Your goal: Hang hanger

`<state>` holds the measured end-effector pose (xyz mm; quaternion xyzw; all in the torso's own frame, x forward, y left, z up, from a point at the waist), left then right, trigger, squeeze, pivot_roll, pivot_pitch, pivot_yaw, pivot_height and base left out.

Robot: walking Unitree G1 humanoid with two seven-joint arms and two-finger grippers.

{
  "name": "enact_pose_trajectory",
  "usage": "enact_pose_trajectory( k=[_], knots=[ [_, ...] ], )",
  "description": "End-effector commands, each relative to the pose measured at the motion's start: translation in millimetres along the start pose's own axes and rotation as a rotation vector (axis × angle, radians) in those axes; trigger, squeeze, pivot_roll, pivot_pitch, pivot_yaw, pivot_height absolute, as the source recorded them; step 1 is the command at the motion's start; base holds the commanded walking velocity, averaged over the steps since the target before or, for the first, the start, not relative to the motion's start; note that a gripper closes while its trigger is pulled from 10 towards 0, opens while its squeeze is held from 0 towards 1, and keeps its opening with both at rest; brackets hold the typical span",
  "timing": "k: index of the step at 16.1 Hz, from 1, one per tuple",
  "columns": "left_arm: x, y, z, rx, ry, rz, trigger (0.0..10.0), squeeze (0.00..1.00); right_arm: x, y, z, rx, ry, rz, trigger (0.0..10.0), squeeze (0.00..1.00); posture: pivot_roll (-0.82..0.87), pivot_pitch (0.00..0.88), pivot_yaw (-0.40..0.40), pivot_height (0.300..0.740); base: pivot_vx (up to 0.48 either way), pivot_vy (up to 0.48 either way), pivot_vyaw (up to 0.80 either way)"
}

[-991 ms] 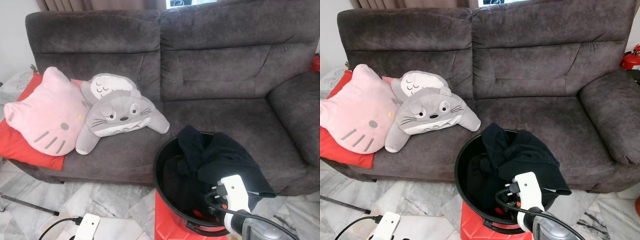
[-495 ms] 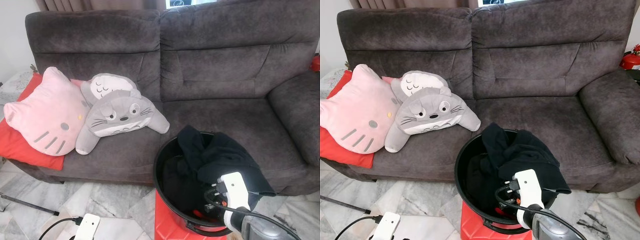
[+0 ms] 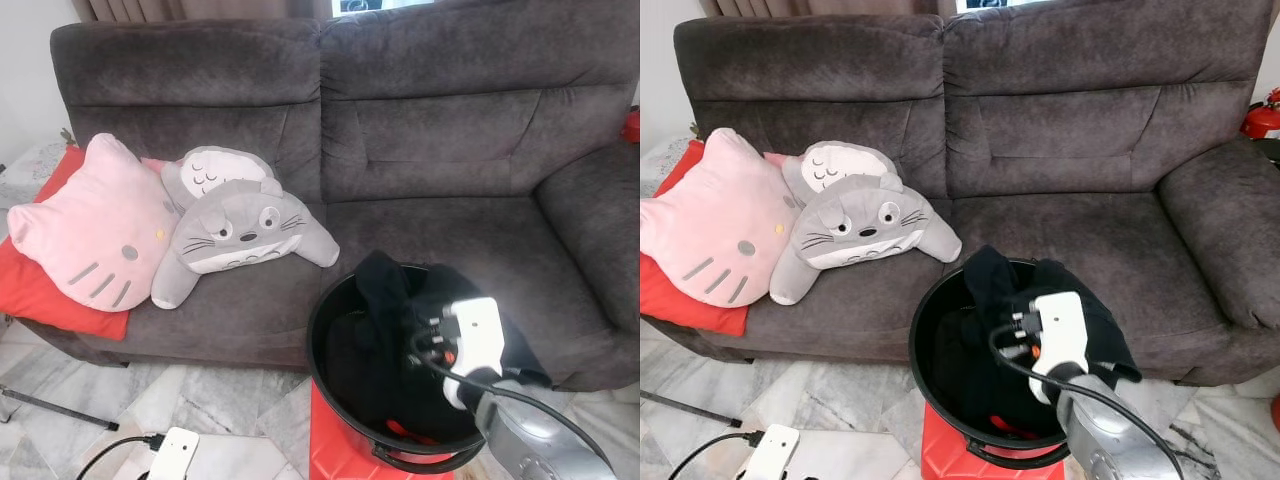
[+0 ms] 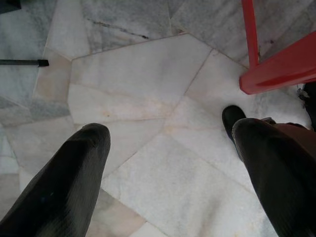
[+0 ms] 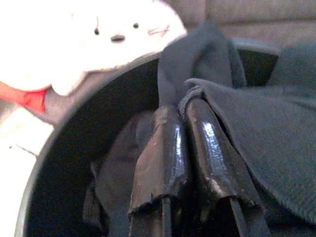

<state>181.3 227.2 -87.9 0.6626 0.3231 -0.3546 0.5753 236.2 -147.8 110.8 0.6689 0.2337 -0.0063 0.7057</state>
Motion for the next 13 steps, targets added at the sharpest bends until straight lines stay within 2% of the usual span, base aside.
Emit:
enact_pose_trajectory(
  k=[1,3,4,6,7,10,11,12,13],
  knots=[
    [-1.7,-4.1,-7.1,0.011,0.019,-0.017,10.0,0.0,0.5,25.2,-7.4,-0.035,0.006,0.12,0.0,0.0,-0.18,0.0,0.105,0.74,0.0,0.0,0.0],
    [-1.7,-3.3,-8.1,0.012,0.023,-0.017,10.0,0.0,2.7,57.8,-12.4,-0.061,-0.018,0.268,0.0,0.0,-0.18,0.0,0.11,0.74,0.0,0.0,0.0],
    [-1.7,-2.4,-8.9,0.015,0.027,-0.016,10.0,0.0,3.1,78.9,-13.8,-0.101,-0.04,0.357,0.0,0.0,-0.18,0.0,0.111,0.74,0.0,0.0,0.0],
    [-1.6,-0.1,-10.5,0.018,0.034,-0.01,10.0,0.0,0.9,103.0,-17.0,-0.17,-0.047,0.463,0.0,0.0,-0.18,0.0,0.116,0.74,0.0,0.0,0.0],
    [-1.5,0.9,-11.0,0.019,0.036,-0.007,10.0,0.0,-2.3,121.2,-22.7,-0.197,-0.039,0.552,0.0,0.0,-0.18,0.0,0.117,0.74,0.0,0.0,0.0],
    [-0.8,3.7,-9.2,0.021,0.033,0.0,10.0,0.0,-2.2,129.7,-29.0,-0.206,-0.047,0.615,0.0,0.0,-0.18,0.0,0.118,0.74,0.0,0.0,0.0],
    [-0.5,4.8,-8.4,0.021,0.032,0.003,10.0,0.0,2.2,119.8,-30.8,-0.212,-0.053,0.581,3.0,0.0,-0.18,0.0,0.118,0.74,0.0,0.0,0.0],
    [-0.4,4.9,-8.2,0.022,0.031,0.003,10.0,0.0,5.7,107.1,-27.0,-0.212,-0.082,0.525,10.0,0.0,-0.18,0.0,0.116,0.74,0.0,0.0,0.0],
    [-0.4,4.7,-8.2,0.023,0.032,0.003,10.0,0.0,8.8,92.7,-21.0,-0.204,-0.12,0.455,10.0,0.0,-0.18,0.0,0.116,0.74,0.0,0.0,0.0]
  ],
)
Point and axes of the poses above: a point about 5 cm out from each wrist's last joint towards the gripper, its own x axis pointing out of the wrist towards the gripper, its own y axis along the axis of the wrist's last joint, z = x × y, the point moved 1 cm from there along x, pointing out of the wrist towards the gripper, and after that the axes turned 7 degrees about -x, right-handed, at the moved point
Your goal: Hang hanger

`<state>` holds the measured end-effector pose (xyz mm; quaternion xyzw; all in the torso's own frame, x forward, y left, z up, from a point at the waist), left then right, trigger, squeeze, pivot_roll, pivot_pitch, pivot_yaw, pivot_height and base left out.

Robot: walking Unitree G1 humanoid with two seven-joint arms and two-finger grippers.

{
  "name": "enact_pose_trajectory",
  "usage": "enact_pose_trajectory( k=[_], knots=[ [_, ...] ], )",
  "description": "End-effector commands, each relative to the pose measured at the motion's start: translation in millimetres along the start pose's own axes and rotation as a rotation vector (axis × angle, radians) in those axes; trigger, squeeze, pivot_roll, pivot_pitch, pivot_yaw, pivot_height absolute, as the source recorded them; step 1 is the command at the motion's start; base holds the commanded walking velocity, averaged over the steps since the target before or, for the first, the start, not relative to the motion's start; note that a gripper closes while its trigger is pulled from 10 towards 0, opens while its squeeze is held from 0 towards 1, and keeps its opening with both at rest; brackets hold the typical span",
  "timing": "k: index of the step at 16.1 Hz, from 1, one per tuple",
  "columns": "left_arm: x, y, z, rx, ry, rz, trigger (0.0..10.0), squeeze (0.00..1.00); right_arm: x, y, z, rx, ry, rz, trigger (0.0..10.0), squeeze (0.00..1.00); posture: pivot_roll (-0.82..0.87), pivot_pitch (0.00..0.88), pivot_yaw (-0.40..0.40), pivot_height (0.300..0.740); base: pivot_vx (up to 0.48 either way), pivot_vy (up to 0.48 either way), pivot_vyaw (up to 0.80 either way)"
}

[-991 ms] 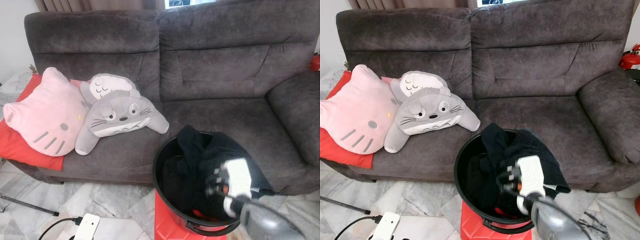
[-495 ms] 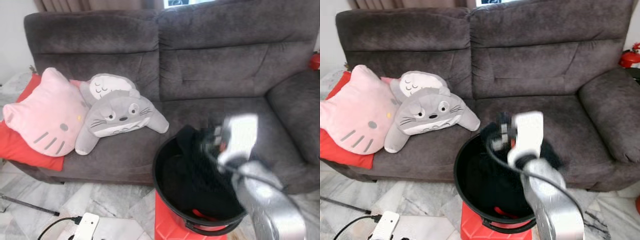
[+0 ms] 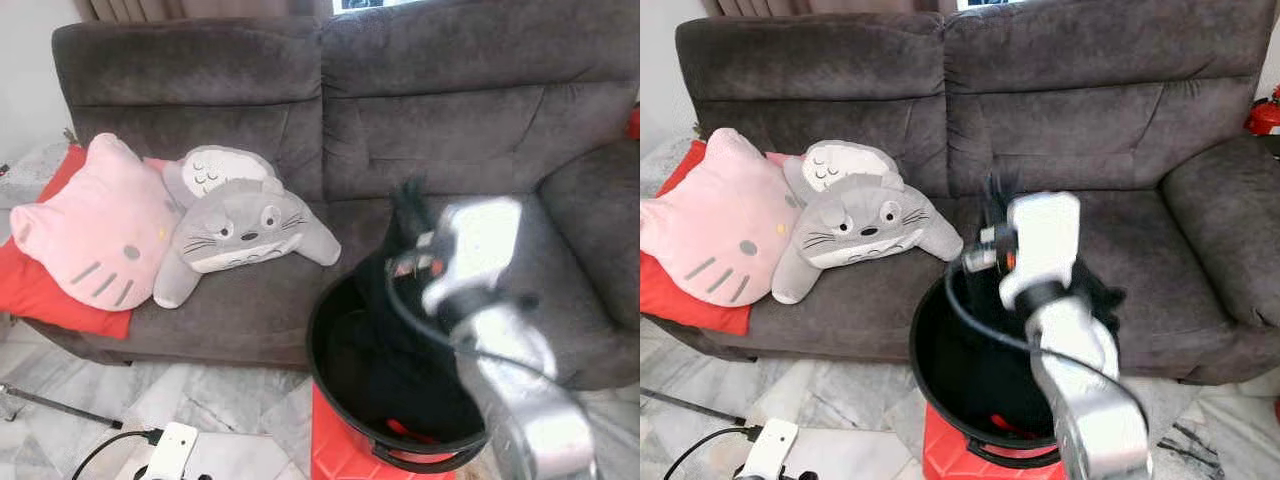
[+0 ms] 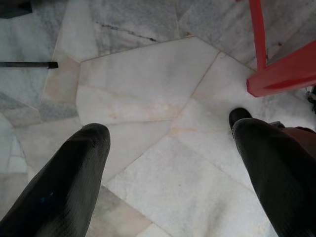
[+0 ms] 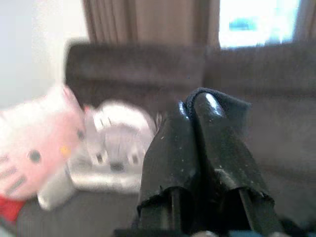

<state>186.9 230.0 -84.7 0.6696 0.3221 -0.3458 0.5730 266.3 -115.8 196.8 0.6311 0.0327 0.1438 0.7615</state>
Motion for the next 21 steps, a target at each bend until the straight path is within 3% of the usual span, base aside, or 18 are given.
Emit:
enact_pose_trajectory(
  k=[1,3,5,7,10,12,13,14,16,17,19,21],
  knots=[
    [-1.0,-2.1,-5.2,0.017,0.016,-0.014,10.0,0.0,-4.5,-14.9,5.2,0.017,-0.054,-0.063,10.0,0.0,-0.18,0.0,0.113,0.74,0.0,0.0,0.0],
    [-1.7,-4.6,-6.6,0.018,0.018,-0.02,10.0,0.0,-13.2,-38.5,14.4,0.042,-0.152,-0.175,10.0,0.0,-0.18,0.0,0.113,0.74,0.0,0.0,0.0],
    [-2.1,-6.7,-7.0,0.016,0.018,-0.023,10.0,0.0,-18.8,-51.0,13.0,0.027,-0.151,-0.244,10.0,0.0,-0.18,0.0,0.108,0.74,0.0,0.0,0.0],
    [-2.3,-8.3,-6.6,0.014,0.016,-0.027,10.0,0.0,-21.8,-48.5,4.8,0.017,-0.04,-0.235,10.0,0.0,-0.18,0.0,0.108,0.74,0.0,0.0,0.0],
    [-2.2,-8.7,-5.3,0.013,0.014,-0.028,10.0,0.0,-30.1,-41.5,12.2,-0.046,0.064,-0.216,10.0,0.0,-0.19,0.0,0.108,0.74,0.0,0.0,0.0],
    [-1.1,-6.6,-1.0,0.013,0.005,-0.024,10.0,0.0,-34.6,-29.9,14.9,-0.127,0.213,-0.165,10.0,0.0,-0.2,0.0,0.107,0.74,0.0,0.0,0.0],
    [-1.0,-6.4,-0.7,0.012,0.004,-0.023,10.0,0.0,-34.8,-28.2,16.0,-0.133,0.215,-0.158,10.0,0.0,-0.2,0.0,0.105,0.74,0.0,0.0,0.0],
    [-0.9,-6.2,-0.5,0.012,0.004,-0.022,10.0,0.0,-34.3,-26.5,18.6,-0.13,0.194,-0.15,10.0,0.0,-0.2,0.0,0.105,0.74,0.0,0.0,0.0],
    [-0.9,-6.1,-0.5,0.012,0.007,-0.02,10.0,0.0,-29.8,-28.3,32.4,-0.105,0.012,-0.136,10.0,0.0,-0.2,0.0,0.105,0.74,0.0,0.0,0.0],
    [-1.0,-5.9,-1.2,0.01,0.016,-0.015,10.0,0.0,-29.1,-36.1,39.9,-0.048,-0.14,-0.144,10.0,0.0,-0.2,0.0,0.105,0.74,0.0,0.0,0.0],
    [-1.3,-5.5,-2.8,-0.001,0.031,-0.003,10.0,0.0,-34.5,-47.2,44.3,-0.019,-0.28,-0.166,10.0,0.0,-0.19,0.0,0.105,0.74,0.0,0.0,0.0],
    [-2.0,-6.3,-6.2,0.009,0.039,-0.007,10.0,0.0,-39.4,-63.8,26.1,0.021,-0.263,-0.219,10.0,0.0,-0.19,0.0,0.107,0.74,0.0,0.0,0.0]
  ],
)
Point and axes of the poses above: a point about 5 cm out from each wrist's last joint towards the gripper, its own x axis pointing out of the wrist towards the gripper, its own y axis along the axis of the wrist's last joint, z = x × y, the point moved 1 cm from there along x, pointing out of the wrist towards the gripper, and after that the axes turned 7 degrees about -x, right-handed, at the moved point
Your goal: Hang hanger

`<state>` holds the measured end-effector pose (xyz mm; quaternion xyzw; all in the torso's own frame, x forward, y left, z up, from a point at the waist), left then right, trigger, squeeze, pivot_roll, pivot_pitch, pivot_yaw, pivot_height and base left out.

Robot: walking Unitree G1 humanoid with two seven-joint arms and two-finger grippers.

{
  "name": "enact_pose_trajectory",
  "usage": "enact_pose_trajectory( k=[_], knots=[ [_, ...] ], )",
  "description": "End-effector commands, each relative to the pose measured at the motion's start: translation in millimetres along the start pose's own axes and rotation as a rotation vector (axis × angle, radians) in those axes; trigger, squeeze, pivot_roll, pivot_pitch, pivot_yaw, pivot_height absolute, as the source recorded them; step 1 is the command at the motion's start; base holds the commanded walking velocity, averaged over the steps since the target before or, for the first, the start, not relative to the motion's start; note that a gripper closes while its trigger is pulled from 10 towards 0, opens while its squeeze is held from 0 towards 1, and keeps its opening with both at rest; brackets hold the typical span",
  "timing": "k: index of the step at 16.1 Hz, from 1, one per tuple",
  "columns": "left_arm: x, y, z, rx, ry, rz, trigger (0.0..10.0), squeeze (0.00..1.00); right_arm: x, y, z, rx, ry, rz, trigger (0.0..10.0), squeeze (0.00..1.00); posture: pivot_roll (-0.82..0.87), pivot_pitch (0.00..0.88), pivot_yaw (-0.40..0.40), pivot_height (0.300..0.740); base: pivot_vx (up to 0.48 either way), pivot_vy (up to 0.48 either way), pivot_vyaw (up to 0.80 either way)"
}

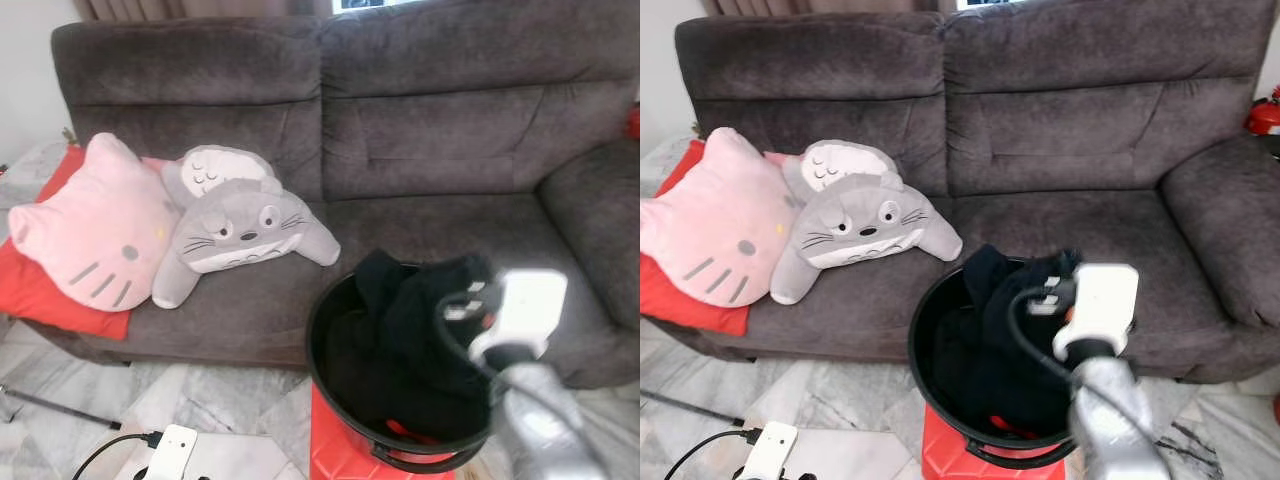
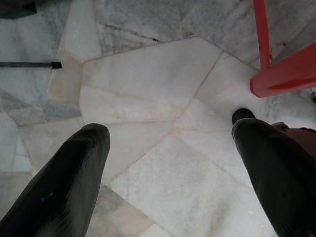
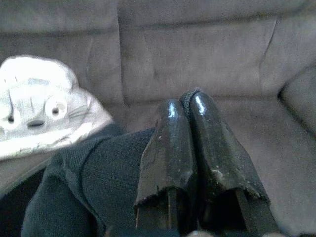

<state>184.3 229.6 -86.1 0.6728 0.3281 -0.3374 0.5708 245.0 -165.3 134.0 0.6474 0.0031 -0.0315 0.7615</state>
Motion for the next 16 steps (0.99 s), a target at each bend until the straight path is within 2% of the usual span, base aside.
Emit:
enact_pose_trajectory(
  k=[1,3,4,8,10,12,13,16],
  knots=[
    [-1.8,-3.4,-8.5,0.017,0.019,-0.011,10.0,0.0,-0.1,-4.2,-12.2,0.009,0.031,-0.01,10.0,0.0,-0.18,0.0,0.108,0.74,0.0,0.0,0.0],
    [-1.9,-2.2,-10.0,0.02,0.019,-0.008,10.0,0.0,0.0,-7.6,-20.9,0.008,0.072,-0.034,10.0,0.0,-0.18,0.0,0.108,0.74,0.0,0.0,0.0],
    [-1.7,-1.6,-9.4,0.023,0.017,-0.006,10.0,0.0,-1.6,-8.5,-28.3,-0.003,0.137,-0.04,10.0,0.0,-0.18,0.0,0.108,0.74,0.0,0.0,0.0],
    [-1.3,-2.2,-6.1,0.032,0.004,-0.009,10.0,0.0,-16.1,-5.1,-23.9,-0.078,0.233,-0.055,10.0,0.0,-0.2,0.0,0.11,0.74,0.0,0.0,0.0],
    [-1.0,-1.6,-4.1,0.033,-0.003,-0.007,10.0,0.0,-17.5,-9.1,-15.1,-0.105,0.173,-0.079,10.0,0.0,-0.2,0.0,0.107,0.74,0.0,0.0,0.0],
    [-0.7,0.4,-4.2,0.03,-0.003,-0.002,10.0,0.0,-17.8,-19.0,3.8,-0.049,-0.023,-0.152,10.0,0.0,-0.2,0.0,0.105,0.74,0.0,0.0,0.0],
    [-0.8,0.3,-5.0,0.029,0.0,-0.003,10.0,0.0,-20.9,-23.7,7.7,-0.052,-0.055,-0.178,10.0,0.0,-0.2,0.0,0.105,0.74,0.0,0.0,0.0],
    [-1.1,-0.4,-7.1,0.029,0.007,-0.005,10.0,0.0,-20.4,-11.7,12.1,-0.057,-0.093,-0.121,10.0,0.0,-0.2,0.0,0.107,0.74,0.0,0.0,0.0]
  ],
)
Point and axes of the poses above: a point about 5 cm out from each wrist's last joint towards the gripper, its own x axis pointing out of the wrist towards the gripper, its own y axis along the axis of the wrist's last joint, z = x × y, the point moved 1 cm from there along x, pointing out of the wrist towards the gripper, and after that the axes turned 7 degrees about -x, right-handed, at the moved point
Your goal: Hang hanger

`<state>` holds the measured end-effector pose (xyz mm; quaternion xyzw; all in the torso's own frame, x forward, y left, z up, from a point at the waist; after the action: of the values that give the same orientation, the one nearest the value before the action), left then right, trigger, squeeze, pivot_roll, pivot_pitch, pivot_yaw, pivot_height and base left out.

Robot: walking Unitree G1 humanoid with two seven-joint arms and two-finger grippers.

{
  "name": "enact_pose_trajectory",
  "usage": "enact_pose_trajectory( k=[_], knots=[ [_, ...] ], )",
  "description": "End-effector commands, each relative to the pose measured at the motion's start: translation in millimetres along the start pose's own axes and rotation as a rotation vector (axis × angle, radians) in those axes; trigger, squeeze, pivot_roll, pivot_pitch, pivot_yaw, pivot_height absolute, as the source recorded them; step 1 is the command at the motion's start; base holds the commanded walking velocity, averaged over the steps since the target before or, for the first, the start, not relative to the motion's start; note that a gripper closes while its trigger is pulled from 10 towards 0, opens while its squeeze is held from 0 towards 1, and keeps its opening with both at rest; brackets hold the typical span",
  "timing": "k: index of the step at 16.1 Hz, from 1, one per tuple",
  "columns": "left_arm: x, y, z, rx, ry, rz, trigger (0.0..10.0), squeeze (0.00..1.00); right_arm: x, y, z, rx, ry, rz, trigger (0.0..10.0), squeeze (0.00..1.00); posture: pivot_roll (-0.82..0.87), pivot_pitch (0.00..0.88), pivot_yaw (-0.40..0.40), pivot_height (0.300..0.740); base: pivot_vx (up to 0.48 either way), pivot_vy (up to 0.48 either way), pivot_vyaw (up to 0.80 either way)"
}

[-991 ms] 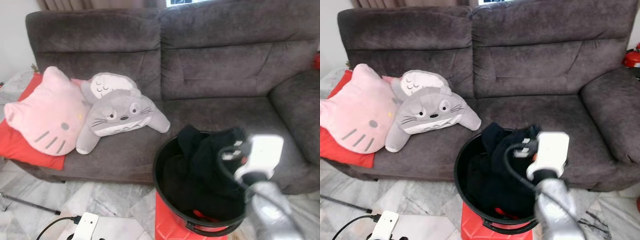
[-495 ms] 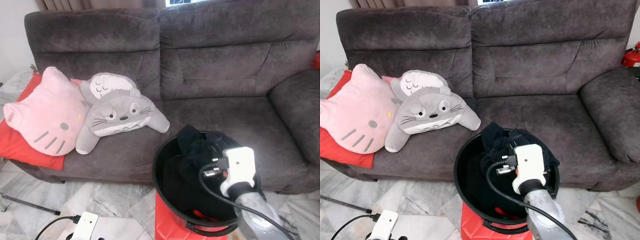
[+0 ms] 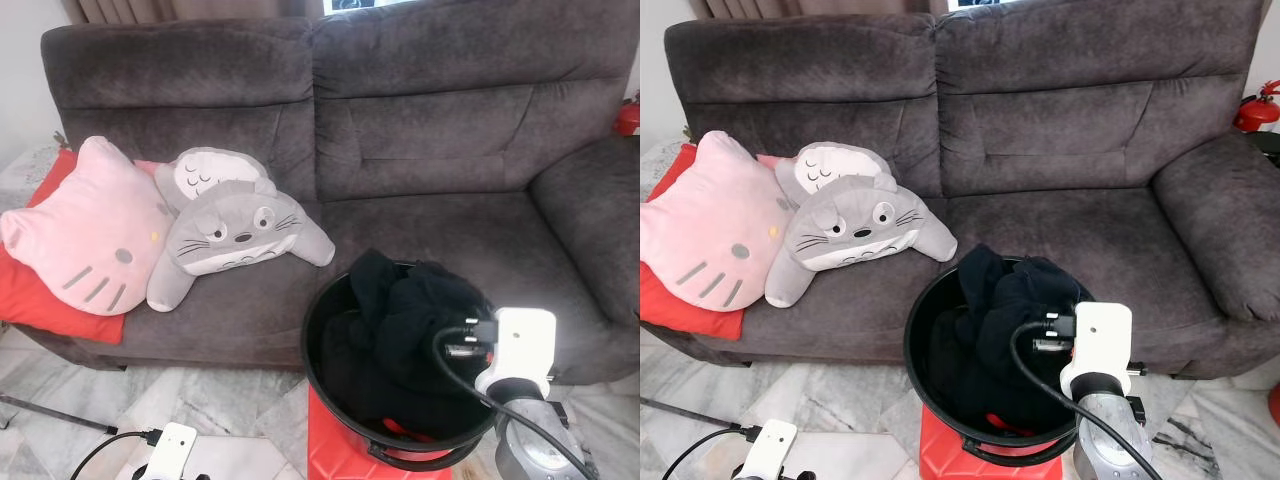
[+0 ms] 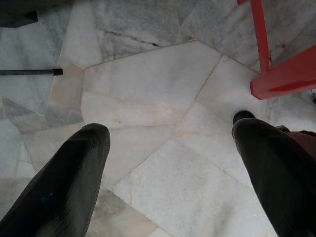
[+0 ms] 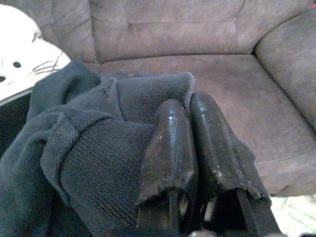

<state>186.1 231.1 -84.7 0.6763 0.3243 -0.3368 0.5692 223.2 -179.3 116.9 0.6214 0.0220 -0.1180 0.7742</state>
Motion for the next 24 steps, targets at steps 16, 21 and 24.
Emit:
enact_pose_trajectory(
  k=[16,21,24],
  knots=[
    [-1.6,-6.0,-5.2,0.018,0.004,-0.027,10.0,0.0,-1.0,1.3,-9.5,0.025,0.02,-0.028,10.0,0.0,-0.2,0.0,0.107,0.74,0.0,0.0,0.0],
    [-1.5,-4.8,-5.7,0.019,0.004,-0.024,10.0,0.0,3.4,-12.2,-3.3,0.081,0.059,-0.109,10.0,0.0,-0.2,0.0,0.112,0.74,0.0,0.0,0.0],
    [-1.5,-4.7,-5.8,0.019,0.005,-0.024,10.0,0.0,9.8,-5.6,-3.9,0.08,0.13,-0.078,10.0,0.0,-0.2,0.0,0.114,0.74,0.0,0.0,0.0]
  ],
)
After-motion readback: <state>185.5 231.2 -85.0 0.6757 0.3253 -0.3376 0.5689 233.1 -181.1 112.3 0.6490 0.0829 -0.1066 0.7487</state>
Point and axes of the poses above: a point about 5 cm out from each wrist's last joint towards the gripper, its own x axis pointing out of the wrist towards the gripper, its own y axis along the axis of the wrist's last joint, z = x × y, the point moved 1 cm from there along x, pointing out of the wrist towards the gripper, and after that the axes turned 7 degrees about -x, right-handed, at the moved point
